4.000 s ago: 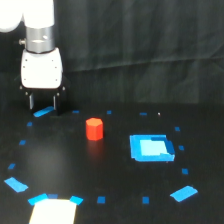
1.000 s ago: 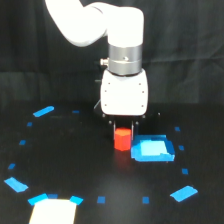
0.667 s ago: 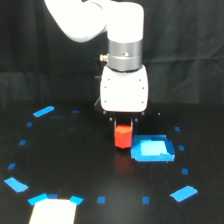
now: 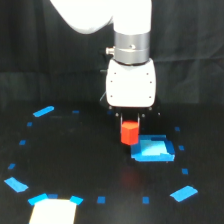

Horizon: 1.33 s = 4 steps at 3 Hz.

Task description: Pick up the red object from the table

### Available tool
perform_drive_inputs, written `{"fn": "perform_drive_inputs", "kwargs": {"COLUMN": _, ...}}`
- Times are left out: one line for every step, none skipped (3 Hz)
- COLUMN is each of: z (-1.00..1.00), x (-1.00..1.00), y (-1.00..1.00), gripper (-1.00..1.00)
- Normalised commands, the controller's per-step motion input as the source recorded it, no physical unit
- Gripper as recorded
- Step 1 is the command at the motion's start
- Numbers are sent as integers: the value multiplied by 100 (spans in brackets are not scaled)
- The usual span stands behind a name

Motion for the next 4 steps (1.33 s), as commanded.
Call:
{"fn": "perform_drive_inputs", "kwargs": {"z": 100, "x": 9, "y": 25, "gripper": -67}}
{"fn": "perform_drive_inputs", "kwargs": {"z": 100, "x": -38, "y": 89, "gripper": -90}}
{"fn": "perform_drive_inputs", "kwargs": {"z": 100, "x": -38, "y": -100, "gripper": -100}}
{"fn": "perform_drive_inputs", "kwargs": {"z": 100, "x": -35, "y": -98, "gripper": -71}}
